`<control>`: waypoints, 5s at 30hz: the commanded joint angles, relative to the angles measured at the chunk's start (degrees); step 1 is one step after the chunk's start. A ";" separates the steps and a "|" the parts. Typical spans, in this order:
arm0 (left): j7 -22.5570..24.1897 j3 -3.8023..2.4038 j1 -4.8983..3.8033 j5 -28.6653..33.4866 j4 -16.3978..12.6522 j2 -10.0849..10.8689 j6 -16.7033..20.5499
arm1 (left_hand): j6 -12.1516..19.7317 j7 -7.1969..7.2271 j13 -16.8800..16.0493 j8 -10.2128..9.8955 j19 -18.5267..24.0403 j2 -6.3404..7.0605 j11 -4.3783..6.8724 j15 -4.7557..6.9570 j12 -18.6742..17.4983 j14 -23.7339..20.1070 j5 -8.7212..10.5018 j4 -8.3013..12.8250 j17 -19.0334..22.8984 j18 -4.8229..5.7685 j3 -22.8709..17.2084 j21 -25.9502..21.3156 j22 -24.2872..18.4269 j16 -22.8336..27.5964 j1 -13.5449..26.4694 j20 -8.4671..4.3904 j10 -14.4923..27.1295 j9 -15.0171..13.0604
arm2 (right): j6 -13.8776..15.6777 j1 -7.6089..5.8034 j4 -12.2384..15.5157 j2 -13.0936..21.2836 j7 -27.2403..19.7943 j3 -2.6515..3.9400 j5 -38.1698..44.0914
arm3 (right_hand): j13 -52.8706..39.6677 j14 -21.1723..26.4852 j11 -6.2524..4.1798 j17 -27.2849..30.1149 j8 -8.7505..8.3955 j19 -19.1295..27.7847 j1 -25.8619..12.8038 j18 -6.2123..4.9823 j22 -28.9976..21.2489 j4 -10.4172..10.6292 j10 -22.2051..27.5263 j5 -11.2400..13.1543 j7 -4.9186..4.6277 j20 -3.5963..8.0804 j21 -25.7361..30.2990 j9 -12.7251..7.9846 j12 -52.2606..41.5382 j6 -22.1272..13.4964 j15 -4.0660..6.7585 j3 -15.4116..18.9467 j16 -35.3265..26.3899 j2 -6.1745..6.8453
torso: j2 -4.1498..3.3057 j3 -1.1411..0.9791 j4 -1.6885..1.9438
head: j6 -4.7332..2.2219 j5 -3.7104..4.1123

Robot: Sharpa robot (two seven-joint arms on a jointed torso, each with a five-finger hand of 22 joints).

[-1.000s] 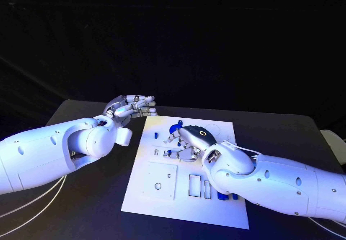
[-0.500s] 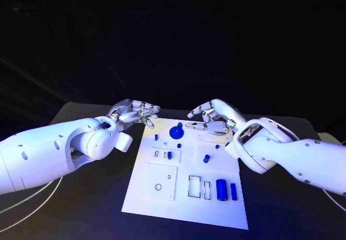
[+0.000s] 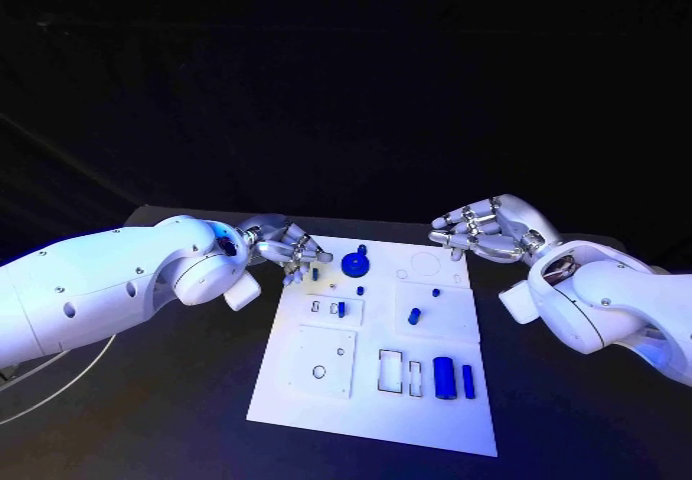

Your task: Assemble the parts on the task board

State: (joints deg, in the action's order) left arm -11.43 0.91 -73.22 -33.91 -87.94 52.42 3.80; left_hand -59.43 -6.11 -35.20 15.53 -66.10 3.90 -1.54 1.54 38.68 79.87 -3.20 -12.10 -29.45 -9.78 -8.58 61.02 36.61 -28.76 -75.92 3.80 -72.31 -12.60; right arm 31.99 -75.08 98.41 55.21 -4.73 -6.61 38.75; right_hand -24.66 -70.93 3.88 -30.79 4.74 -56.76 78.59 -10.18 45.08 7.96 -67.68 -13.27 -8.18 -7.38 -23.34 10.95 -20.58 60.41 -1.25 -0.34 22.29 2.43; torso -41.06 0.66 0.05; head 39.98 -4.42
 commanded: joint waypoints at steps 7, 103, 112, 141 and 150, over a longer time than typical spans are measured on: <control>-16.82 0.03 -0.62 -19.88 0.56 -2.95 -6.40 | 3.00 0.79 -29.25 6.06 -6.93 -2.30 0.35 0.79 29.44 0.87 0.30 -4.55 -2.98 3.16 3.48 12.44 17.97 -0.03 7.64 -0.38 -6.57 -4.77 | -4.19 -0.03 0.29 1.13 -0.63 -0.32 -7.67 | 14.38 -3.86 1.43 11.13 -1.01 -4.35 1.68 -0.43 -8.97 0.73 -5.31 -1.12 -1.36 -1.41 6.97 -2.32 15.02 -1.78 -1.13 -3.95 -13.68 1.65 | 0.11 -0.27 -0.26 | 0.15 0.27; -25.03 2.33 -2.15 -24.72 7.72 -15.41 -19.65 | 5.08 2.27 -35.63 14.51 -6.22 -0.25 1.62 1.46 35.10 1.45 0.12 -4.74 -6.61 3.56 5.96 15.61 21.95 2.48 9.70 -0.85 -7.25 -19.57 | -1.43 1.68 -2.60 -0.62 -0.94 -0.90 -5.00 | 15.40 -5.94 2.05 13.68 -0.59 -5.29 -2.42 -0.21 -14.07 2.65 -5.09 -16.75 -1.88 -1.82 9.65 -3.30 16.58 -2.22 -1.69 -4.29 -18.08 3.00 | 0.51 -0.55 -0.49 | 2.71 0.90; -25.08 2.48 -2.11 -24.30 8.16 -16.18 -20.19 | 5.14 2.29 -35.72 14.46 -6.24 -0.36 1.65 1.46 35.16 1.49 0.11 -4.70 -6.78 3.58 4.50 15.69 22.07 2.62 9.75 -0.84 -7.29 -20.08 | -1.51 1.69 -2.77 -0.73 -0.79 -0.90 -5.00 | 15.40 -5.94 2.06 13.69 -0.57 -5.27 -2.47 -0.21 -14.11 2.70 -5.08 -16.94 -1.89 -1.83 9.66 -3.31 16.56 -2.23 -1.70 -4.37 -18.10 2.99 | 0.53 -0.49 -0.44 | 2.87 0.99; -25.21 2.51 -2.11 -23.45 9.32 -16.98 -21.58 | 5.33 2.28 -35.78 14.01 -6.10 -0.06 1.65 1.46 35.12 1.63 0.13 -4.60 -7.32 3.57 -1.03 15.75 22.13 3.09 8.93 -0.81 -7.28 -21.50 | -1.80 1.70 -2.79 -0.81 -0.50 -0.90 -5.00 | 15.37 -6.02 2.04 13.68 -0.51 -5.26 -2.61 -0.21 -14.16 2.83 -5.16 -17.11 -1.87 -1.84 9.67 -3.30 16.48 -2.16 -1.68 -4.48 -18.07 2.93 | 0.50 -0.54 -0.53 | 3.14 0.92; -25.09 2.49 -2.11 -21.20 9.90 -16.91 -21.39 | 5.67 2.51 -35.72 13.54 -6.02 -0.94 1.86 1.60 34.94 1.74 0.10 -4.13 -7.73 3.55 -6.18 15.77 22.14 3.45 5.46 -0.87 -7.17 -22.52 | -1.85 1.70 -2.78 -0.76 -0.33 -0.90 -5.00 | 15.34 -6.11 2.02 13.66 -0.44 -5.25 -2.81 -0.22 -14.20 2.96 -5.26 -17.15 -1.84 -1.85 9.68 -3.28 16.40 -2.07 -1.67 -4.50 -18.03 2.98 | 0.49 -0.54 -0.47 | 3.22 0.95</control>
State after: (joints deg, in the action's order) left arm -36.56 3.41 -75.30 -56.86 -78.11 35.61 -16.60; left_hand -54.03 -3.57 -70.94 29.38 -72.38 3.00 0.09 2.86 73.86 81.43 -3.15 -16.28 -37.17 -6.70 -14.61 76.76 58.75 -25.61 -70.26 2.97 -79.79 -35.10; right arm 30.39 -73.41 95.61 54.48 -4.97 -7.52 33.30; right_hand -9.28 -77.17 6.10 -17.18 3.96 -62.32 76.36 -10.15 30.98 10.84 -73.13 -30.08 -10.05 -9.02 -13.86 7.71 -4.19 58.73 -2.76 -4.45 4.36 5.54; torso -40.56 0.13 -0.44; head 43.17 -3.48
